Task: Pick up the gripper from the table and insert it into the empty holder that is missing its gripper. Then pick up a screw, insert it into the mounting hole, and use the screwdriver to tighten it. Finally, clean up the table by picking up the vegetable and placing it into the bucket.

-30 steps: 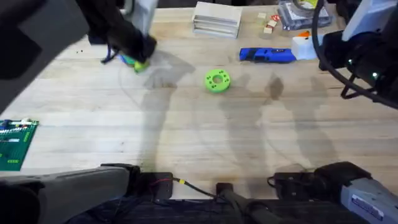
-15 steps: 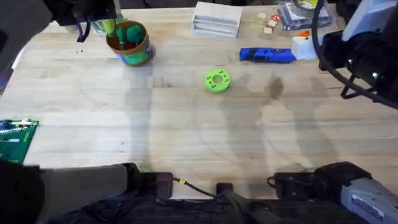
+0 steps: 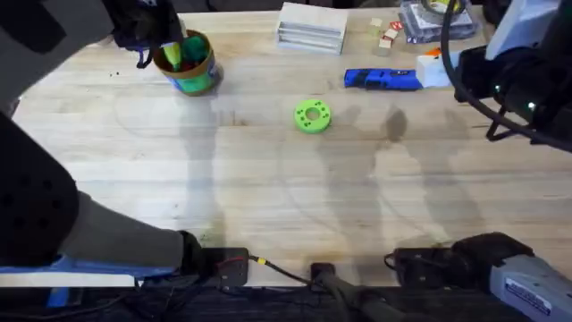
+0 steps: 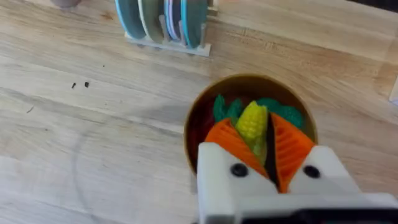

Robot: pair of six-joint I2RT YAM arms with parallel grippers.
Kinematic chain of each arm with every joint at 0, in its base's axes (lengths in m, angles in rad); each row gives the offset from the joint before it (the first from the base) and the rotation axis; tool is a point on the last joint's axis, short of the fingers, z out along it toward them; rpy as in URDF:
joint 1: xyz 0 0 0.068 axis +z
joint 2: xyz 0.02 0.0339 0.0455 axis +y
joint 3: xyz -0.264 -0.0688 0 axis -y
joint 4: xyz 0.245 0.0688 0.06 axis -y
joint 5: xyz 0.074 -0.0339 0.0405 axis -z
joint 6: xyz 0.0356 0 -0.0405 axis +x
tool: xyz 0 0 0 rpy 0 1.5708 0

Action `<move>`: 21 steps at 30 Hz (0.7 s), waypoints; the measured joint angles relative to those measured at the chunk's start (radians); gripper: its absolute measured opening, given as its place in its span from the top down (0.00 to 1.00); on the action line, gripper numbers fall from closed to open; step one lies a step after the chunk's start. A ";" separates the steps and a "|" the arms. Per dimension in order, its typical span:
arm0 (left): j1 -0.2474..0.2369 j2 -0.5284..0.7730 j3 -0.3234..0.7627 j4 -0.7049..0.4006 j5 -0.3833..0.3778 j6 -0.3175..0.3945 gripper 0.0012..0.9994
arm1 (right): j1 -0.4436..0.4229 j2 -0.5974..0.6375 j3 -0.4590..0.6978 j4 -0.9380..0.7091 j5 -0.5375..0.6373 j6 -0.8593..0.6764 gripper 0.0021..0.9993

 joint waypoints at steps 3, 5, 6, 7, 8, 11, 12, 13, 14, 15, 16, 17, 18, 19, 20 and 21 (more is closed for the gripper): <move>0.000 0.000 0.000 -0.004 0.000 0.001 0.16 | 0.000 0.011 0.000 0.003 0.000 0.000 0.01; 0.000 0.000 0.000 -0.008 0.000 -0.006 0.02 | 0.000 0.016 0.000 0.004 0.000 0.000 0.01; 0.000 -0.001 0.000 -0.009 0.000 -0.006 0.01 | 0.000 0.018 0.000 0.005 0.000 0.000 0.01; 0.000 -0.004 0.000 -0.014 0.000 -0.006 0.01 | 0.000 0.019 0.000 0.007 0.000 0.000 0.01; 0.000 -0.010 0.000 -0.018 0.000 -0.006 0.01 | 0.000 0.020 0.000 0.008 0.000 0.000 0.01; 0.000 -0.042 0.000 -0.035 0.000 -0.006 0.01 | 0.000 0.020 0.000 0.008 0.000 0.000 0.01; 0.000 -0.061 0.000 -0.043 0.000 -0.006 0.01 | 0.000 0.020 0.000 0.008 0.000 0.000 0.01; 0.000 -0.083 0.000 -0.053 0.000 -0.006 0.01 | 0.000 0.020 0.000 0.008 0.000 0.000 0.01; 0.000 -0.110 0.000 -0.067 0.000 -0.006 0.01 | 0.000 0.020 0.000 0.008 0.000 0.000 0.01; 0.000 -0.137 0.000 -0.082 0.000 -0.006 0.01 | 0.000 0.020 0.000 0.008 0.000 0.000 0.01; 0.000 -0.232 0.000 -0.154 0.000 -0.006 0.01 | 0.000 0.020 0.000 0.008 0.000 0.000 0.01; 0.000 -0.263 0.000 -0.180 0.000 -0.006 0.01 | 0.000 0.020 0.000 0.009 0.000 0.000 0.01; 0.000 -0.294 0.000 -0.209 0.000 -0.006 0.01 | 0.001 0.020 0.000 0.010 0.000 0.000 0.01; 0.000 -0.323 0.000 -0.243 0.000 -0.006 0.01 | 0.004 0.020 0.000 0.014 0.000 0.000 0.01; 0.000 -0.349 0.000 -0.273 0.000 -0.006 0.01 | 0.008 0.020 0.000 0.017 0.000 0.000 0.01; 0.000 -0.373 0.000 -0.304 0.000 -0.006 0.01 | 0.014 0.020 0.000 0.023 0.000 0.000 0.01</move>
